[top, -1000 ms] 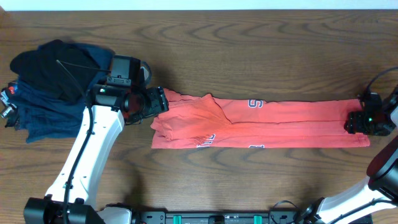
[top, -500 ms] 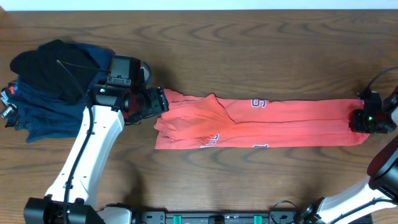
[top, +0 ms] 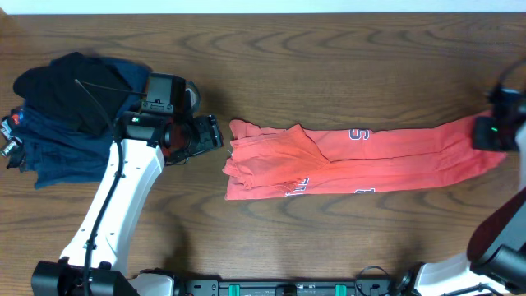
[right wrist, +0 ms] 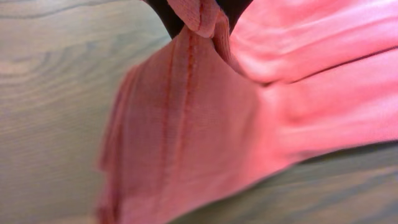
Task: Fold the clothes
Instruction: 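Fold the strip's right end leftward with the right gripper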
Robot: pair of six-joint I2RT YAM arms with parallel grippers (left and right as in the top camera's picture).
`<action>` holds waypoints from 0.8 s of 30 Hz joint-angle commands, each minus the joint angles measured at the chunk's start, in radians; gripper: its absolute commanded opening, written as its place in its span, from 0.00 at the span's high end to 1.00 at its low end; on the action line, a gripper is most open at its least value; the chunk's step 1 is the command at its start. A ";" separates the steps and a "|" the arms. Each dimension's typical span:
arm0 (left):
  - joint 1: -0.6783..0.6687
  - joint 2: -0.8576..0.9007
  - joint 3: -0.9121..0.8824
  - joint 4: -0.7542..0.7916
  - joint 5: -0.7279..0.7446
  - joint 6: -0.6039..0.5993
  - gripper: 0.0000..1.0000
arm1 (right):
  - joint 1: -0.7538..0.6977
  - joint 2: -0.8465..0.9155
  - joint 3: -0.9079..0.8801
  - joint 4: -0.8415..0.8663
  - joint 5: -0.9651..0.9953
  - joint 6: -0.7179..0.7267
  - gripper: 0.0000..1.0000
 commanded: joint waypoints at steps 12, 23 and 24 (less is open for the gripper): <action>0.005 -0.002 -0.016 -0.014 0.001 -0.006 0.25 | 0.441 0.003 -0.002 -0.163 0.084 0.174 0.99; 0.005 -0.002 -0.016 -0.034 -0.007 -0.002 0.25 | 0.534 0.023 -0.008 -0.171 0.080 0.216 0.98; 0.005 -0.002 -0.016 -0.033 -0.007 -0.002 0.25 | 0.536 0.023 -0.009 -0.174 0.080 0.216 0.98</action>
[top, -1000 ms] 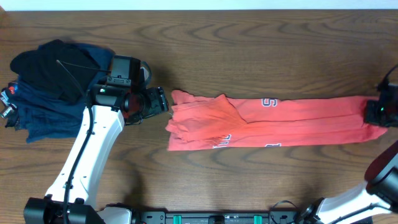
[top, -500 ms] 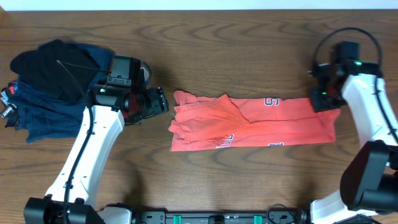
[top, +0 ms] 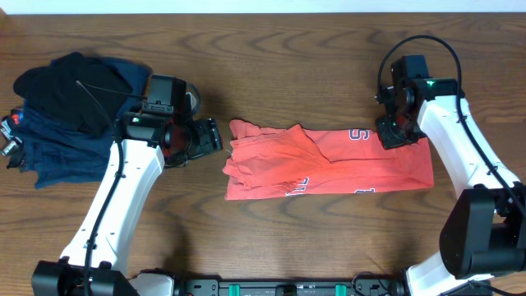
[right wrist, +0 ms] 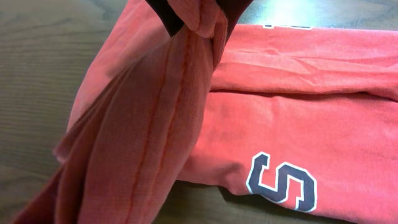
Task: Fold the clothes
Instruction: 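Fold the strip's right end leftward with the right gripper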
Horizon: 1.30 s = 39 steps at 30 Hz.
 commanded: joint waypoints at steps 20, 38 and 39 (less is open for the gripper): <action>0.005 -0.002 -0.010 -0.005 -0.006 -0.002 0.25 | 0.015 0.007 -0.009 -0.047 -0.061 0.027 0.75; 0.005 0.000 -0.017 0.000 -0.006 0.016 0.16 | 0.014 0.007 -0.031 -0.035 -0.002 0.092 0.63; 0.005 0.003 -0.019 0.003 -0.006 0.021 0.15 | 0.015 0.007 -0.040 -0.021 -0.003 0.118 0.63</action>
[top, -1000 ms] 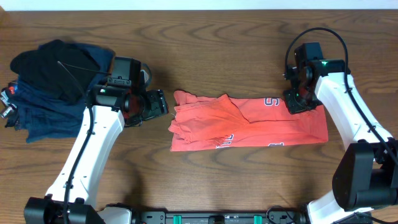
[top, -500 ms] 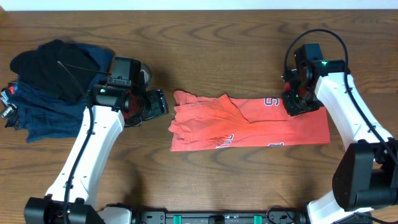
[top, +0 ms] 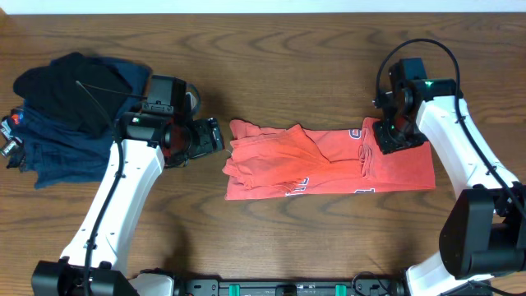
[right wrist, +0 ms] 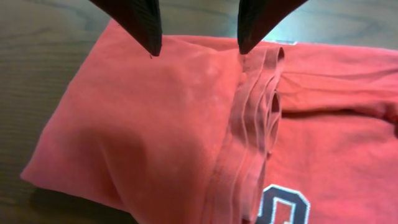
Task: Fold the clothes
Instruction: 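Fold the strip's right end leftward with the right gripper, then press and adjust the folded right half with the right gripper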
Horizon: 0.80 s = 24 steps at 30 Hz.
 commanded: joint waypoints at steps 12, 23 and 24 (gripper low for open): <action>0.005 0.055 -0.023 0.005 -0.005 0.018 0.15 | 0.059 0.007 -0.206 0.194 -0.076 0.110 0.45; 0.005 0.055 -0.023 0.003 -0.005 0.018 0.15 | 0.081 0.007 -0.297 0.304 -0.072 0.209 0.51; 0.005 0.055 -0.023 0.003 -0.006 0.018 0.15 | 0.081 0.007 -0.301 0.306 -0.071 0.209 0.59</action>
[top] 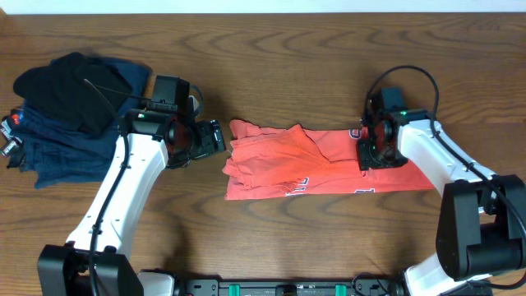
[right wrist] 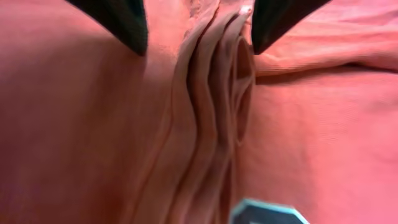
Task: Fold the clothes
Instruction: 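Press and adjust the folded right half with the right gripper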
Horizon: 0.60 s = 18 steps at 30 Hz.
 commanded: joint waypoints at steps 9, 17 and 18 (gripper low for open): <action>0.005 0.006 -0.015 0.000 -0.006 0.016 0.15 | 0.016 -0.002 -0.002 -0.063 0.004 0.054 0.99; 0.005 0.006 -0.015 0.004 -0.006 0.016 0.15 | 0.018 -0.026 0.033 -0.175 -0.079 -0.089 0.99; 0.005 0.006 -0.015 0.004 -0.006 0.016 0.15 | 0.018 -0.026 0.033 -0.180 -0.079 -0.088 0.99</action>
